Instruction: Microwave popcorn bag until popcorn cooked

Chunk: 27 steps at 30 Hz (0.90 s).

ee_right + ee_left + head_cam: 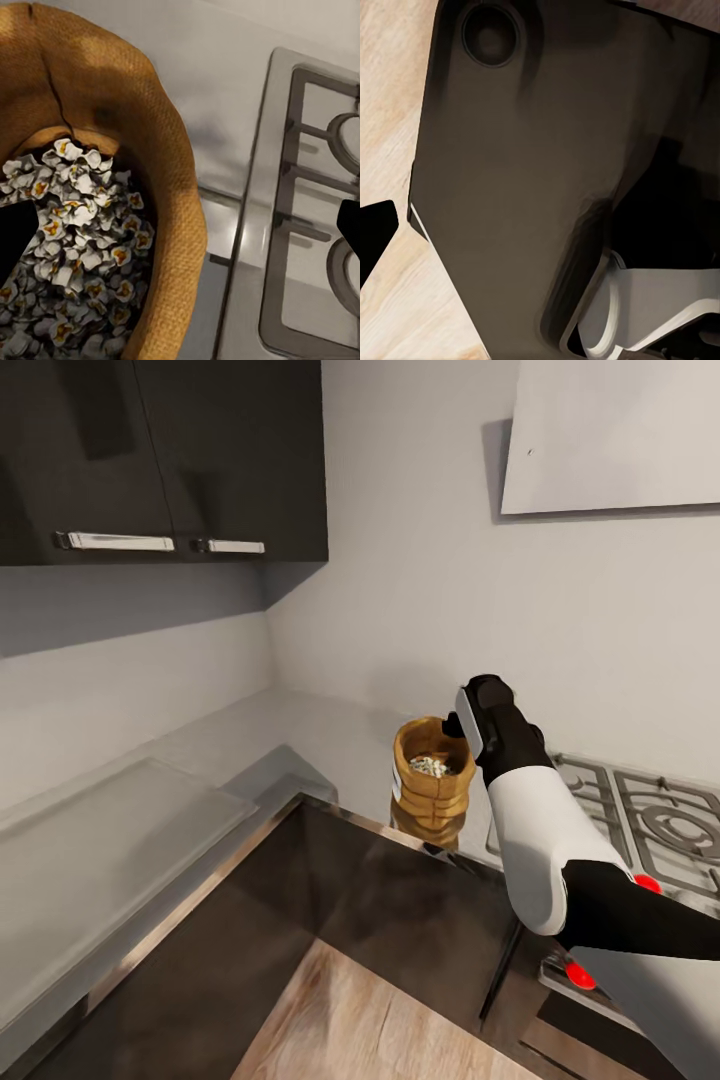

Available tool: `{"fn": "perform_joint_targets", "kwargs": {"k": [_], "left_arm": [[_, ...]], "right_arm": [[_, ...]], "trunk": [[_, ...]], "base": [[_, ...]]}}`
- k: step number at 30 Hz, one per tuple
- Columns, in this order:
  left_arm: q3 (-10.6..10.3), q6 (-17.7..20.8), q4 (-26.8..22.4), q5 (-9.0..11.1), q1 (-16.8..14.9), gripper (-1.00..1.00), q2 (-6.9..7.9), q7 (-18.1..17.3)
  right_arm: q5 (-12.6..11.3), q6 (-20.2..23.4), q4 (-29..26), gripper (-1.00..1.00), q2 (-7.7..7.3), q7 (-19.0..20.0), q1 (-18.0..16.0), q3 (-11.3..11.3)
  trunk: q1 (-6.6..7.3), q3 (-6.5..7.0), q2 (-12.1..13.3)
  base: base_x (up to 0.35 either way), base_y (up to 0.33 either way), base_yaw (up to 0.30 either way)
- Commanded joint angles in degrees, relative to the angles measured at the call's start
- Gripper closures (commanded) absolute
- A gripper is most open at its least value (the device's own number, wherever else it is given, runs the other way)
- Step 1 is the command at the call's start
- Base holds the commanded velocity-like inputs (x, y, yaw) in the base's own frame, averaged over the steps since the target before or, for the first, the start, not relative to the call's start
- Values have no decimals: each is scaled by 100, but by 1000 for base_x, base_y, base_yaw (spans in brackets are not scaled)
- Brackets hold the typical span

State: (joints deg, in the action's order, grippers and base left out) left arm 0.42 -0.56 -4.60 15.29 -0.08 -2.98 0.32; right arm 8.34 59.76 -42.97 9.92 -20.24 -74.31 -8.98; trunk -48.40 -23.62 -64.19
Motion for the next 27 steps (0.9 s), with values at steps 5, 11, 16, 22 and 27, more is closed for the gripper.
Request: {"fn": "perform_joint_targets", "kwargs": {"k": [5, 11, 16, 22, 27], "left_arm": [[2, -8, 0, 27, -1, -100, -1, -5], [2, -8, -3, 27, -1, -100, -2, -5], [3, -8, -6, 27, 1, -100, -4, -4], [2, -12, -4, 27, 0, -100, -2, -10], [9, -14, -4, 24, -1, -100, -8, -8]], "right_arm": [[62, 24, -5, -100, 8, 28, 37, -33], [67, 24, -18, -100, 8, 39, 16, -33], [64, 24, -19, -100, 8, 37, 21, -33], [39, 24, 46, -100, 8, 46, 21, -33], [36, 24, 60, -100, 8, 46, 21, -33]], "trunk": [[0, -6, -4], [0, -6, -4], [0, -6, -4], [0, -6, -4], [0, -6, -4]], "base": [[1, 0, 0], [-11, 0, 0], [-194, 0, 0], [-30, 0, 0], [-68, 0, 0]]}}
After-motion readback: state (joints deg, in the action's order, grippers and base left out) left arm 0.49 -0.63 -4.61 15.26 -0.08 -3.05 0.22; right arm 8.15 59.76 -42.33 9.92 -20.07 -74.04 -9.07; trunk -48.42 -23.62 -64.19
